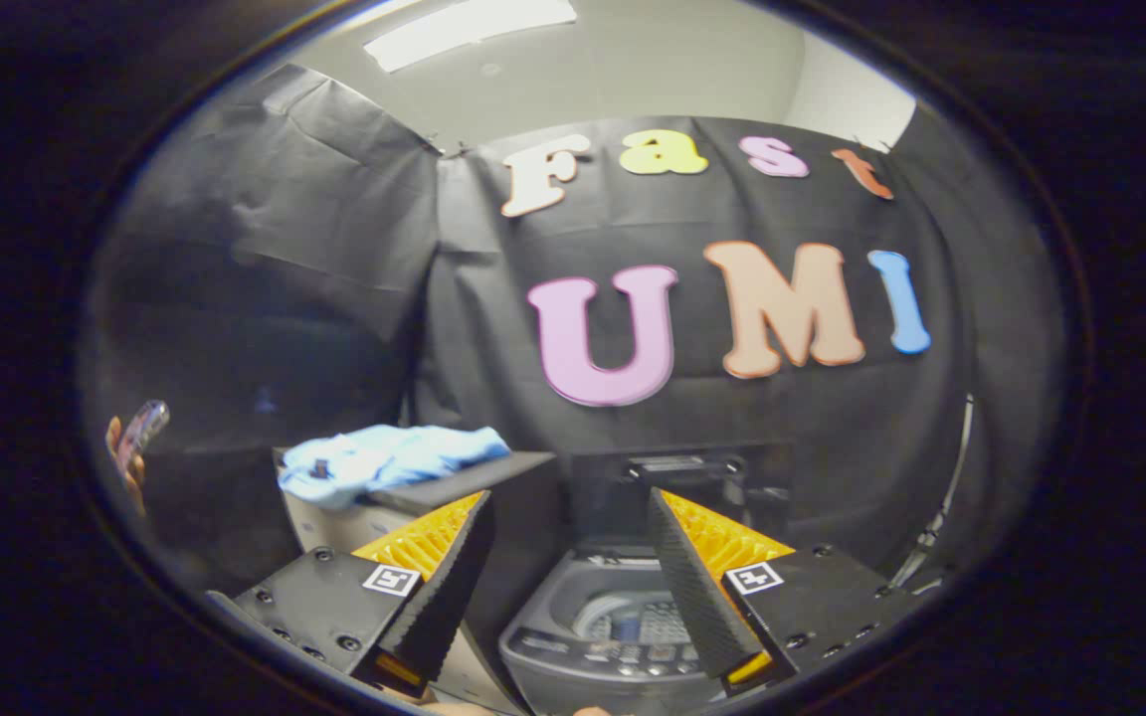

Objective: Put the clothes into the washing machine and then close the washing machine lid.

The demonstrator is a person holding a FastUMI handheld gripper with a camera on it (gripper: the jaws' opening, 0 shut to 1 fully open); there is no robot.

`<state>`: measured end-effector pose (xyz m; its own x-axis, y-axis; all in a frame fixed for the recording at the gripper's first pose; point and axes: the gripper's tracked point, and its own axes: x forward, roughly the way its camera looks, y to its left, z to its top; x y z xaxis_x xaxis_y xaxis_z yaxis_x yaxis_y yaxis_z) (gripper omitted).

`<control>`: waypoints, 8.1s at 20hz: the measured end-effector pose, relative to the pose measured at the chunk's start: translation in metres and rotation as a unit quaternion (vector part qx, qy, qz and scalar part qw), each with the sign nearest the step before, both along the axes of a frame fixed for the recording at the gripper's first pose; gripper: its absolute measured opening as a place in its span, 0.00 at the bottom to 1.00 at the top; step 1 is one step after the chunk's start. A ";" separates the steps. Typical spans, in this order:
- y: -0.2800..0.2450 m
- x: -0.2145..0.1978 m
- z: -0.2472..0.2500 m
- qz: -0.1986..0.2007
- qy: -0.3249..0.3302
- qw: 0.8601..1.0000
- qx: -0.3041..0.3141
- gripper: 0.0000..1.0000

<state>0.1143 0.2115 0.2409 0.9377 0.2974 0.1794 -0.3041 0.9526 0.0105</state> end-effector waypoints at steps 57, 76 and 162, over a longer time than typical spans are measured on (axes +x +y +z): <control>0.255 0.133 -0.039 0.090 0.235 0.967 -0.047 0.11; 0.029 0.161 -0.040 -0.104 0.220 0.970 -0.007 0.05; -0.034 0.340 0.008 -0.225 0.159 0.957 -0.089 1.00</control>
<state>0.4547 0.1777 0.2489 0.9768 -0.1500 -0.1531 0.1288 0.9817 -0.1402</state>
